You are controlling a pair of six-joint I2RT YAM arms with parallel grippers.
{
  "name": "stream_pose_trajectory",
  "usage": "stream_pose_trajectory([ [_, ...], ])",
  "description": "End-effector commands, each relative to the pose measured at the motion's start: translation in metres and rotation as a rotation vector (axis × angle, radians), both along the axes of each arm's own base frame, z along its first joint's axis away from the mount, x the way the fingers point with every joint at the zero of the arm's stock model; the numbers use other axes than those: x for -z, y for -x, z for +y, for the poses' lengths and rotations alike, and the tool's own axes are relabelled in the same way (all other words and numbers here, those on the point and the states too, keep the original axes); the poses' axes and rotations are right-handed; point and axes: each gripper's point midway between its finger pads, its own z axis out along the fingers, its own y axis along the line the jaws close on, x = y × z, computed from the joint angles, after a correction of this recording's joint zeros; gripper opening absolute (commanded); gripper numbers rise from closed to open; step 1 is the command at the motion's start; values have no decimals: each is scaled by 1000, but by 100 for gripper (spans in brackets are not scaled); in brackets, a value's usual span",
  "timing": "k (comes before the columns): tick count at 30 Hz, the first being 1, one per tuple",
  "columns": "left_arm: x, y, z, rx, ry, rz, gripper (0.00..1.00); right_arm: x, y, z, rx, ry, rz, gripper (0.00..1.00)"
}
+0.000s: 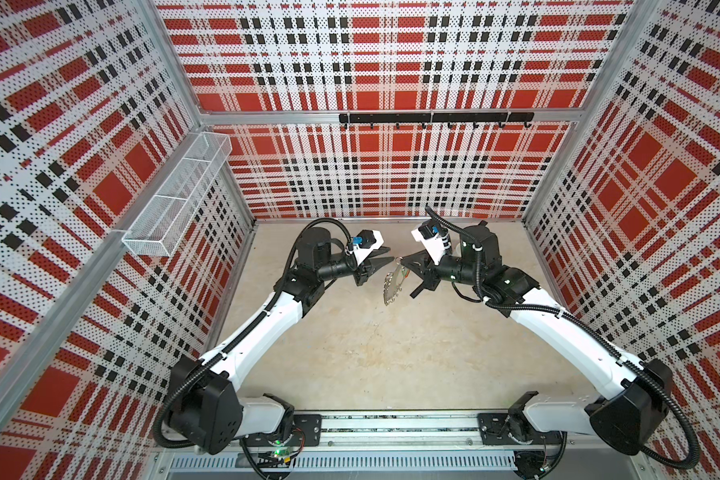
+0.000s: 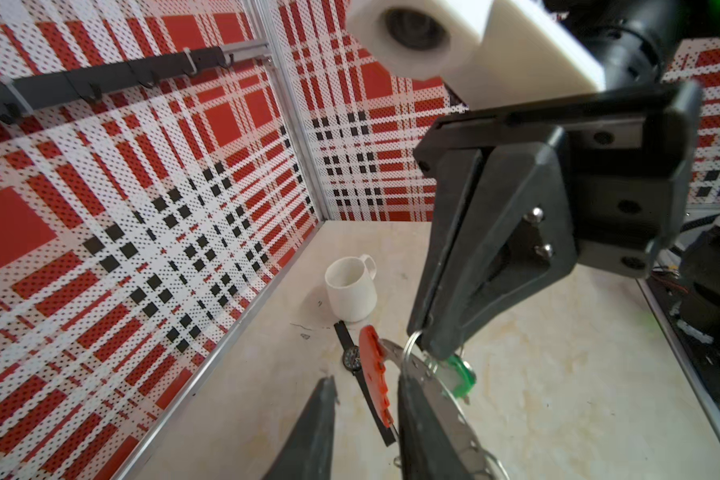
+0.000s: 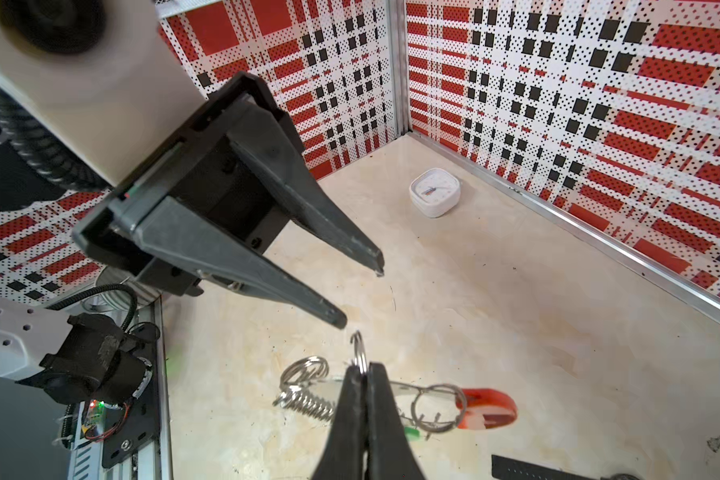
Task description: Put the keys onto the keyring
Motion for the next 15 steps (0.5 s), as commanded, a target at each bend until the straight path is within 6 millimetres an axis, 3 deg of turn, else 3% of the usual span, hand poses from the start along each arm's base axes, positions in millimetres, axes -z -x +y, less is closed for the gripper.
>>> stream_pose_trajectory([
  [1, 10, 7, -5, 72, -40, 39, 29, -14, 6, 3, -27, -7, -64, 0],
  [15, 2, 6, -16, 114, -32, 38, 26, -15, 10, 10, -62, -5, -67, 0],
])
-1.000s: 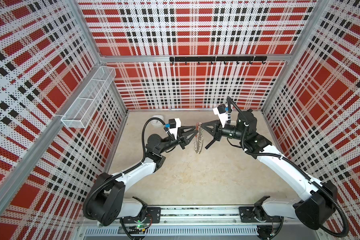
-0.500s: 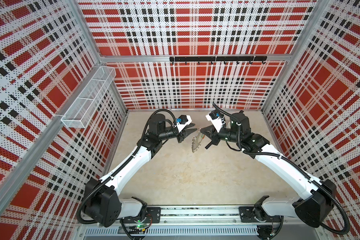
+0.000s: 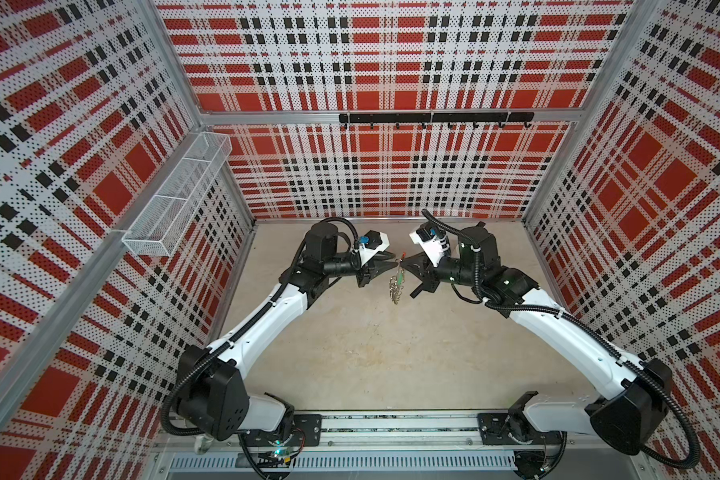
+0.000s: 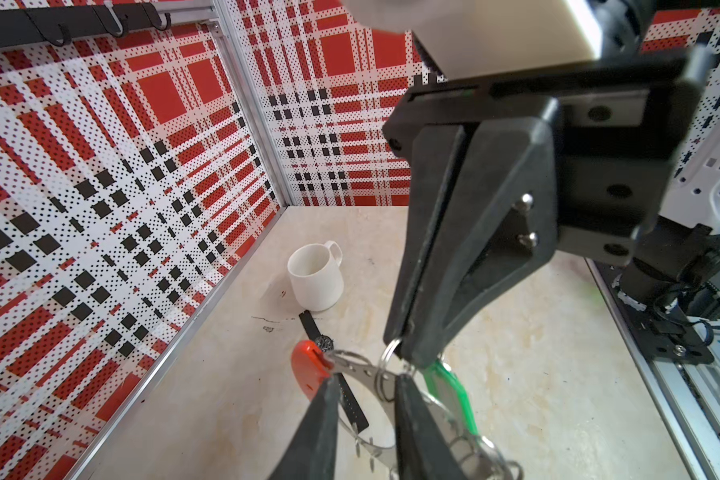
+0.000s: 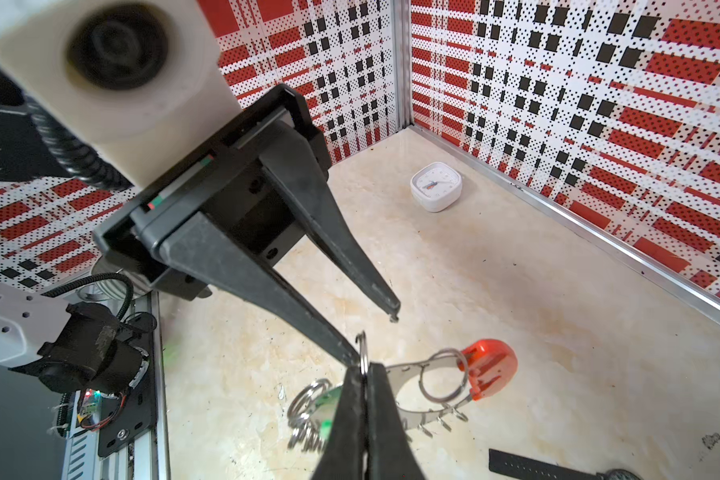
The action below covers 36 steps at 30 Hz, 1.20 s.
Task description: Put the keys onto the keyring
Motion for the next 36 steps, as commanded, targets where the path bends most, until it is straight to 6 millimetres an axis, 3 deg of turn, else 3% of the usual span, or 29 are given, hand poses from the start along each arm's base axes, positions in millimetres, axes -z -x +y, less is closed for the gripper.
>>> stream_pose_trajectory([
  [1, -7, 0, -6, 26, 4, -13, 24, -18, 7, 9, -55, -26, -58, 0],
  [10, 6, 9, -15, 75, -11, 34, 1, -23, 7, 9, -43, -61, -64, 0],
  [14, 11, 15, -19, 72, -2, 63, 0, -24, 6, 12, -41, -112, -45, 0],
  [18, -6, 13, -13, -2, 155, 121, 0, -25, 8, 15, -43, -183, -15, 1],
  [22, -26, 14, 0, -70, 336, 143, 0, -28, 10, 14, -43, -256, 19, 52],
  [24, -30, 14, 4, -97, 390, 158, 0, -29, 11, 9, -32, -315, 55, 64],
  [31, -41, 26, 14, -93, 546, 186, 0, -48, 12, -21, -64, -612, 168, 69],
  [36, -47, 33, 16, -67, 602, 207, 0, -52, 14, -26, -147, -701, 231, 61],
])
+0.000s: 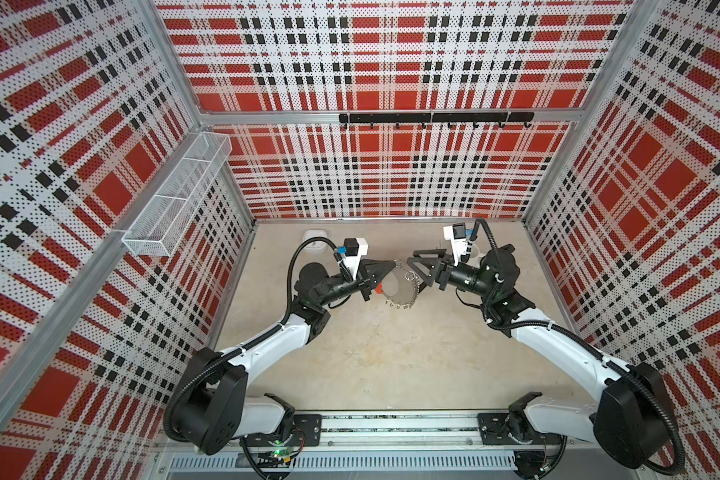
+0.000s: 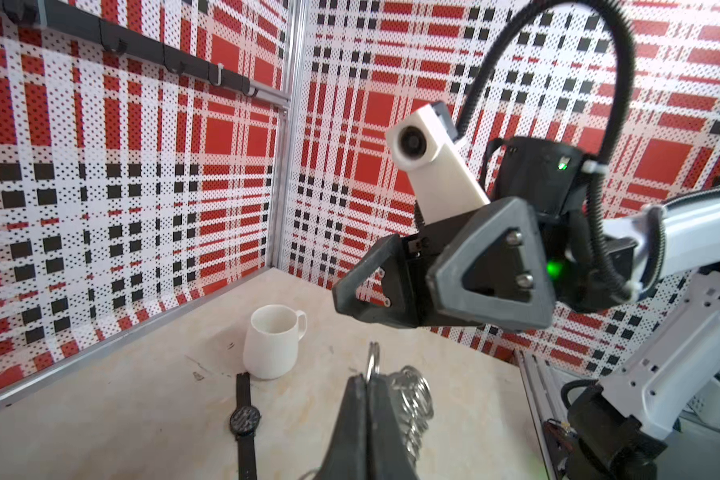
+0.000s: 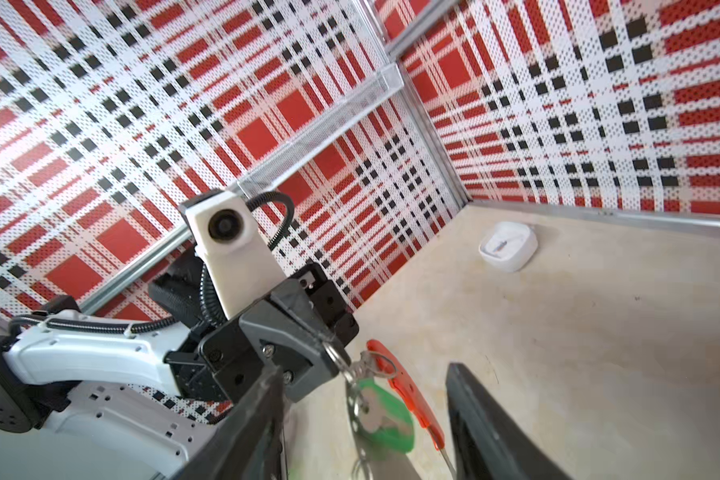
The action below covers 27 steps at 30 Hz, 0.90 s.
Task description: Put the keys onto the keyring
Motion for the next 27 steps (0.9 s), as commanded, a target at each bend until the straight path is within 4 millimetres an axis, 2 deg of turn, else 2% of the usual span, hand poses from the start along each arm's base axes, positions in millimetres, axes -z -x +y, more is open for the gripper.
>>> stream_pose_trajectory([
  [1, -38, 14, 6, 14, 124, -77, 0, -35, 18, 2, -119, -128, -46, 59],
  [13, -47, 16, 0, 45, 171, -70, 0, -29, 19, 10, -153, -64, -69, 38],
  [27, -52, 18, -4, 73, 192, -64, 0, -32, 16, 19, -141, 4, -107, 37],
])
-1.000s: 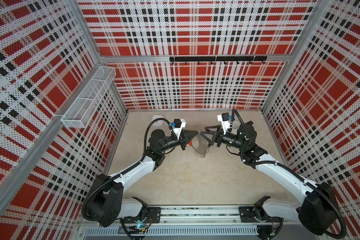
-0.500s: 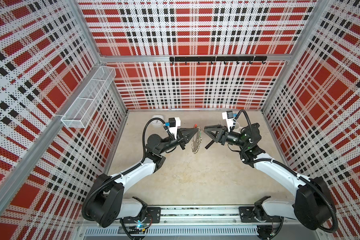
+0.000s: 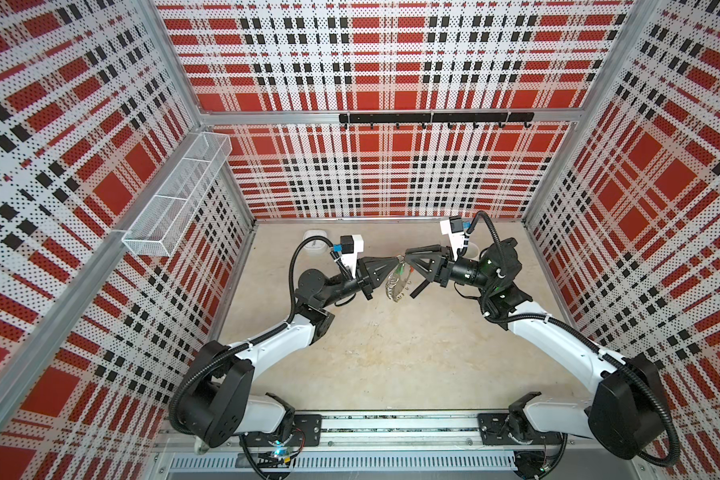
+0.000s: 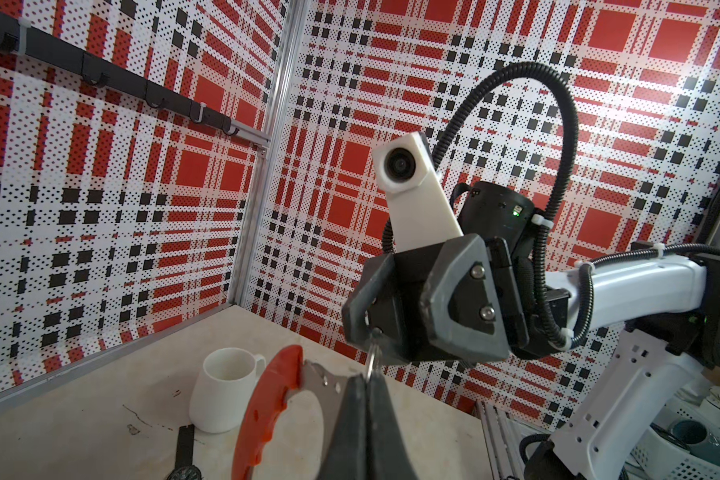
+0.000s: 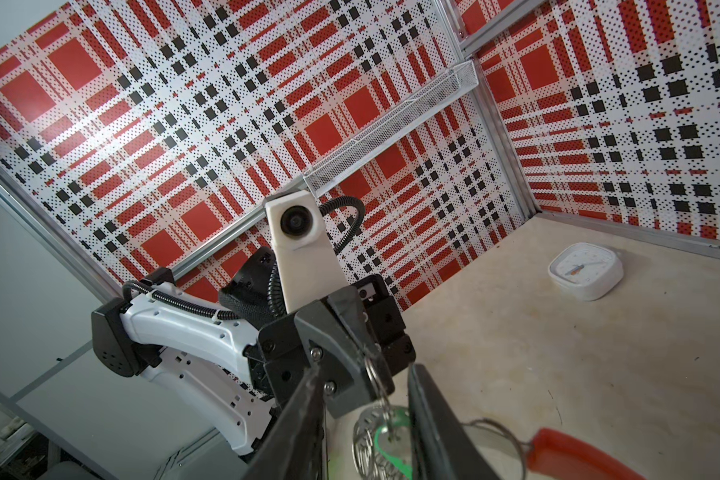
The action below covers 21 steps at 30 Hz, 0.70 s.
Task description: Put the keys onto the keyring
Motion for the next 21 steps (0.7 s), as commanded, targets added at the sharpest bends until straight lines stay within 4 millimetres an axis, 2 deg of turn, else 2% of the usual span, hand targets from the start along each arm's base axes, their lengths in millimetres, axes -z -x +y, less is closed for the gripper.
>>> stream_pose_trajectory([
  [1, -30, 8, 2, 13, 58, -86, 0, -5, -1, 2, 8, 14, -31, 37],
  [11, -31, 7, 2, 16, 66, -84, 0, 1, -2, 3, 13, 36, -26, 37],
  [21, -34, 8, 2, 18, 70, -89, 0, -2, -2, 2, 18, 37, -34, 24],
])
